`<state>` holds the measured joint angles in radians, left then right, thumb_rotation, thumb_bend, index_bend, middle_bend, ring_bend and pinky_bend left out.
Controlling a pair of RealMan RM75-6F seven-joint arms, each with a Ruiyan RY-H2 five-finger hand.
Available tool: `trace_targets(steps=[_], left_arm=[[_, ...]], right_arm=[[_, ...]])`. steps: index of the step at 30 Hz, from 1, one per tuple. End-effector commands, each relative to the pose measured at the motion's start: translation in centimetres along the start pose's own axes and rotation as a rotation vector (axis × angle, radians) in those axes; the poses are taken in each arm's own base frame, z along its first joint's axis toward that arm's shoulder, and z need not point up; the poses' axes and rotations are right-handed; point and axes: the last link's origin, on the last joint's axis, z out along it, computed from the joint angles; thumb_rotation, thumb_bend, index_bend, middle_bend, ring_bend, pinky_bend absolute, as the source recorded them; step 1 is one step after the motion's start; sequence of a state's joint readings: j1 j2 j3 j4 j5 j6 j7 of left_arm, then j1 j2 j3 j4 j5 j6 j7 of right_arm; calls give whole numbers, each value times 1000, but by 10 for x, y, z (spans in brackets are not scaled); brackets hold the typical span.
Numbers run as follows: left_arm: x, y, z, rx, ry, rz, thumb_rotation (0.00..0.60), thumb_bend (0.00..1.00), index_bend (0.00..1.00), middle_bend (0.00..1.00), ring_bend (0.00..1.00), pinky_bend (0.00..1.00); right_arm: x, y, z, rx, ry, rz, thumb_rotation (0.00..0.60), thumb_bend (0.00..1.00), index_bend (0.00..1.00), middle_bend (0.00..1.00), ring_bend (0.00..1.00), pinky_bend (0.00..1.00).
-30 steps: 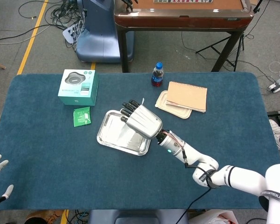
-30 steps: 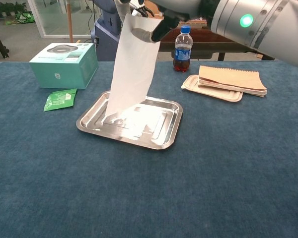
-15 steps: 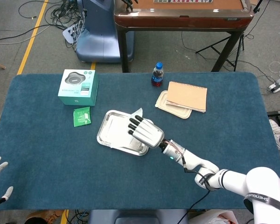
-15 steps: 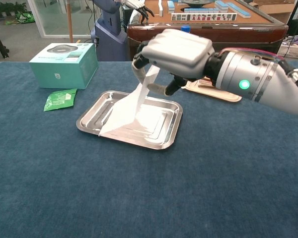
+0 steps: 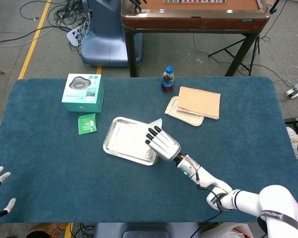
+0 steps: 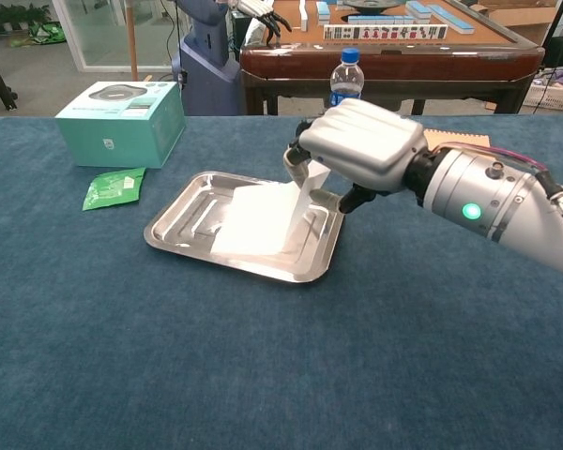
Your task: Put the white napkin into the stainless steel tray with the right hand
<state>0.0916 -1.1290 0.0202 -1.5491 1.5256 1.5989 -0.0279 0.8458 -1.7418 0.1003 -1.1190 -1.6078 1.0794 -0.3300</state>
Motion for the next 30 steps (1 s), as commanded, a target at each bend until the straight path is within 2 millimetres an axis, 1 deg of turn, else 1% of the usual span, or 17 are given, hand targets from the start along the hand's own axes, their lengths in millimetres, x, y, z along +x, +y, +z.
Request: trace_targets(steps=[1,6,15,23,27,30], left_arm=[[0,0,-1,1,0,0,600,242,198,91,89,0],[1,-2,-2,6,4,-1,600,242,198,91,89,0],[3,-3,-2,6,8,-1,600,242,198,91,89,0],[2,-5,-2,11,4,2,600,242,198,91,89,0],[2,-4,-1,7,4,0,600,242,198,91,89,0],[2,-4,-1,7,2,2,600,242,198,91,89,0]], right_arm=[[-5,-4,2,1,-10,9,600,474,592,428,250,335],[-11,-9,8,-1,-17,25,600,473,592,428,250,335],[-16,-22,19,12,15,36,600,471,592,428,250,330],[-22,-23,16,0,15,61,600,453,592,416,250,308],[-23,-24,16,-11,8,70,600,416,581,393,246,272],[-23,-26,17,-15,9,76,600,400,570,386,238,263]])
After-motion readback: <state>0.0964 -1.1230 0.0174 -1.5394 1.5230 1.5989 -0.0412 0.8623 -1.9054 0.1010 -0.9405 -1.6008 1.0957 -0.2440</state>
